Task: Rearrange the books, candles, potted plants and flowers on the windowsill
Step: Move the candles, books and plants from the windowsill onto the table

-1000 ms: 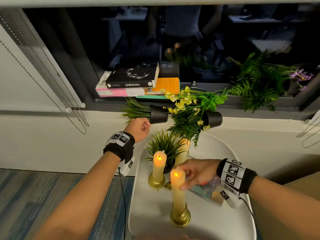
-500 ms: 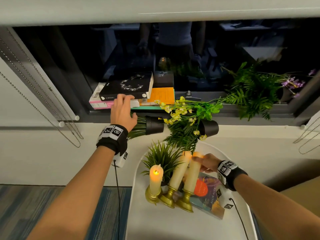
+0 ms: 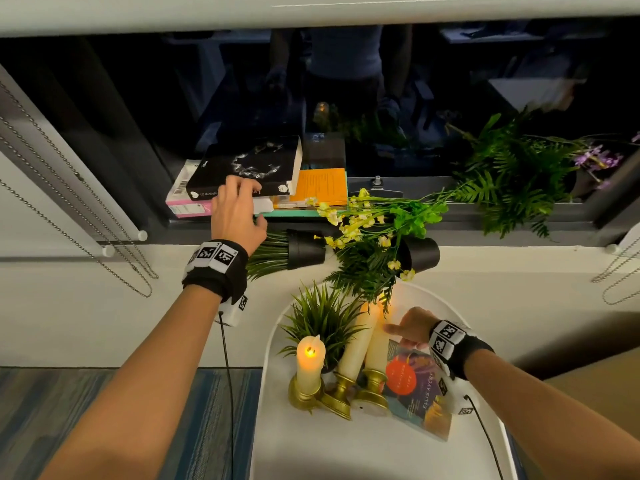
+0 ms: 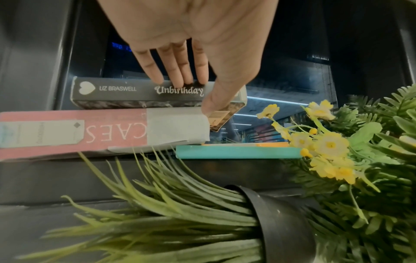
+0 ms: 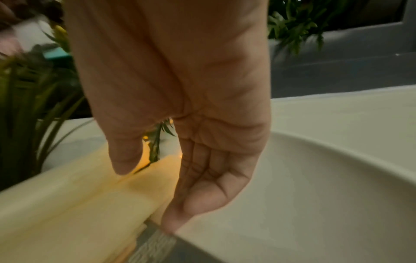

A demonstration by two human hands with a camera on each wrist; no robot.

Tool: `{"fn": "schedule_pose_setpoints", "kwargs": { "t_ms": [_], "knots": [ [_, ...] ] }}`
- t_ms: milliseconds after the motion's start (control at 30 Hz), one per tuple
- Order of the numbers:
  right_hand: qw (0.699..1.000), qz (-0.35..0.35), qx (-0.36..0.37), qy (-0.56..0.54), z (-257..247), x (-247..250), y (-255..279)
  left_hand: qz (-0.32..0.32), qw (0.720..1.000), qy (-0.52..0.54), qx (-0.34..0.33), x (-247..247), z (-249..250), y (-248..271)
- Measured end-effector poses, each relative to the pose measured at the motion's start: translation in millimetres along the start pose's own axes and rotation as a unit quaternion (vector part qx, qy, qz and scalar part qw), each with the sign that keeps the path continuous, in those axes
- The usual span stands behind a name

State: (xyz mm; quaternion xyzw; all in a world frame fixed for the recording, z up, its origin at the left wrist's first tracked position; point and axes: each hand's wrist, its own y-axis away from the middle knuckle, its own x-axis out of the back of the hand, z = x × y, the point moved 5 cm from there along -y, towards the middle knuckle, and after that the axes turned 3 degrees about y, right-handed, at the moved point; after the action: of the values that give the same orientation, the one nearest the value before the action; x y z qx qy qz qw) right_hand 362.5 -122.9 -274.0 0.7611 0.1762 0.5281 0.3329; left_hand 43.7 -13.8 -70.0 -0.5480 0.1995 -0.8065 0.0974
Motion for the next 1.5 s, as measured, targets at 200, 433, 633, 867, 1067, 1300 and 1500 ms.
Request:
{"fn": "schedule_pose_setpoints", "kwargs": {
  "t_ms": [200,433,633,867,1067,1300,1500],
  "knots": [
    [0.990,-0.012,0.106,0.096,-26.6,49.9,38.7,0.045,0.999,-0.008,0.022,7.2,-10.1,-10.2],
    [0.950,0.059,0.305,0.031,-110.0,159.9,118.6,0.023,0.999,-0.027,0.019,14.1,-24.9,-30.0],
    [0.914,0.206,0.350,0.006,-183.7,211.9,122.7,-0.084,0.993,-0.080,-0.003,-0.7,-36.1,-41.9],
    [0.888,0.308,0.335,0.065,-247.0,202.4,90.5,-0.071,0.989,-0.123,-0.040,5.9,-37.4,-38.9],
    [0.834,0.407,0.319,0.191,-290.5,189.7,87.9,0.077,0.981,-0.100,-0.148,28.7,-13.6,-32.1],
    [0.771,0.515,0.319,0.197,-285.2,203.7,113.0,0.135,0.975,-0.054,-0.170,57.1,1.8,-25.1],
    [0.738,0.572,0.327,0.145,-239.4,211.5,162.9,0.135,0.982,-0.008,-0.135,90.6,7.5,-19.8]
  ]
}}
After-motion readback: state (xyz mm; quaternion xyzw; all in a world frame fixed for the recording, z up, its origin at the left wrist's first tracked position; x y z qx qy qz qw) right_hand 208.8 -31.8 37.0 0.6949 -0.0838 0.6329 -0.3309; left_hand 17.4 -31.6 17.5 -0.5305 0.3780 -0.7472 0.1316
